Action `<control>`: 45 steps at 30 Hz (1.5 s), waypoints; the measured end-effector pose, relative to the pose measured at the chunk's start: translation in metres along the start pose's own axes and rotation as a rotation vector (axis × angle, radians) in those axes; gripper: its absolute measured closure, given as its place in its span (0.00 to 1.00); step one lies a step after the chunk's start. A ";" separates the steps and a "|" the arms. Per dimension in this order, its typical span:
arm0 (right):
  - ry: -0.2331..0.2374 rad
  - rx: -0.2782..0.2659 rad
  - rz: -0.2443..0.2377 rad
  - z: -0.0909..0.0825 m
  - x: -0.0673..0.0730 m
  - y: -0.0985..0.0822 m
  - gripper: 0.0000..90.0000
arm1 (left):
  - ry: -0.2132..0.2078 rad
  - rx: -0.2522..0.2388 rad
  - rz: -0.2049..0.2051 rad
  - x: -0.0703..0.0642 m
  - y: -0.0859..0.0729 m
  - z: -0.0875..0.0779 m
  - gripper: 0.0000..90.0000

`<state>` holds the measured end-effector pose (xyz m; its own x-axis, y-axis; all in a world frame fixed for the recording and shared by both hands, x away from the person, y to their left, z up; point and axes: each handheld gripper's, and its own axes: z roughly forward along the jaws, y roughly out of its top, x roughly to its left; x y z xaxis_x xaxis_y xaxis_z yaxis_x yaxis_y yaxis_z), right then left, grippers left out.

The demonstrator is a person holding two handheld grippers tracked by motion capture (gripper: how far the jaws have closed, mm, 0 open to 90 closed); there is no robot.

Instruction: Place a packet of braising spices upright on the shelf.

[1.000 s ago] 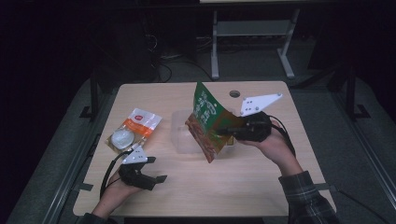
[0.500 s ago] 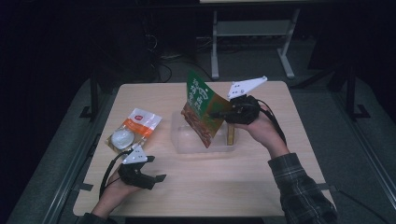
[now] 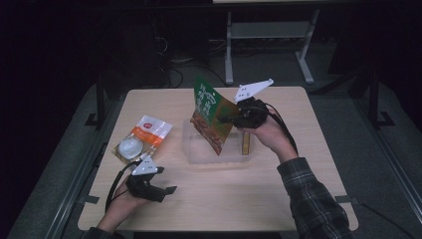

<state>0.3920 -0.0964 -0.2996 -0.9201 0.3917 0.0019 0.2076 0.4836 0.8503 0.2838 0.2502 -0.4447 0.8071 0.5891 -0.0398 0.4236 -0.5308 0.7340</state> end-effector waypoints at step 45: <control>-0.016 0.101 0.038 0.056 0.001 -0.016 0.67 | -0.088 0.050 -0.005 -0.003 -0.001 0.007 0.16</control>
<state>0.4061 -0.0597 -0.3428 -0.9058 0.4231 0.0245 0.2755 0.5439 0.7926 0.2835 0.2446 -0.4501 0.8370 0.5371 -0.1047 0.4462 -0.5592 0.6987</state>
